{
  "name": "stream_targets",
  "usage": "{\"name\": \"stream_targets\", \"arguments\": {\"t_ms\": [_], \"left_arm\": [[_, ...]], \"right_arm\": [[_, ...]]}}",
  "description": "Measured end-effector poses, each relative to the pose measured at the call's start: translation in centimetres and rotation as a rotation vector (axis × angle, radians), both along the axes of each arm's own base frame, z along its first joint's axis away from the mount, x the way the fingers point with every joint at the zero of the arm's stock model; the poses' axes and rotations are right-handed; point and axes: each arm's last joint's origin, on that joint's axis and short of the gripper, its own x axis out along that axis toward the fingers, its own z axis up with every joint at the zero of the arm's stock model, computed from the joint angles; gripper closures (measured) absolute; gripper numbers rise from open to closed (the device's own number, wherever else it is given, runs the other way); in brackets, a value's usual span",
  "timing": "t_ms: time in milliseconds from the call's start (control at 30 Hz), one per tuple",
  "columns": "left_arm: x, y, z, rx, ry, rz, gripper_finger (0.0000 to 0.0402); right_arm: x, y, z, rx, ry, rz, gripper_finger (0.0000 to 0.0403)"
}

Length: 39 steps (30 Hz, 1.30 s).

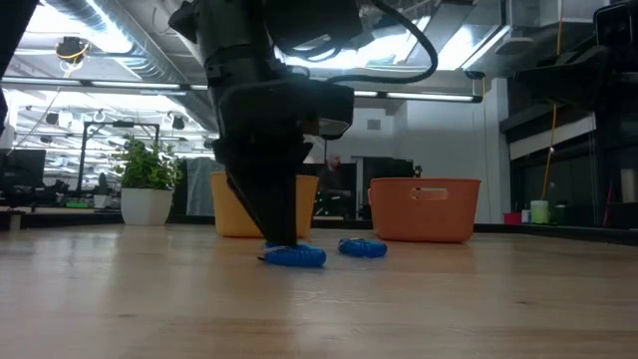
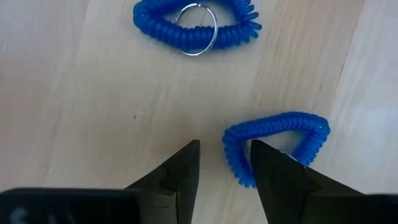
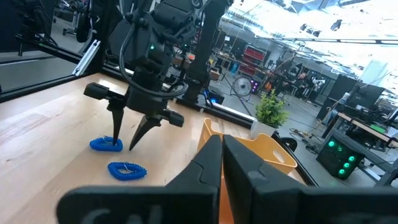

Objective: Sort spring keychains
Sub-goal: Put the blue spring keychain into the yellow bin

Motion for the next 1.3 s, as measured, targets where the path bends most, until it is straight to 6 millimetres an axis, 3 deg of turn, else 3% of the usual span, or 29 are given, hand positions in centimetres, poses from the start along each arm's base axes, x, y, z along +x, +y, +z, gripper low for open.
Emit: {"name": "stream_targets", "arguments": {"t_ms": [500,867,1300], "left_arm": [[-0.7,0.3,-0.2,0.074,0.067,0.046,0.0269],[-0.7,0.4,-0.1,0.070,0.060,0.048,0.0388],[2.2,0.3,0.9,-0.139,-0.203,-0.049,0.0395]], "right_arm": [[0.0,0.0,0.0,0.000,0.000,0.000,0.0387],[0.0,0.0,0.0,0.000,0.000,0.000,0.0387],[0.0,0.0,0.0,0.000,0.000,0.000,0.0387]]}}
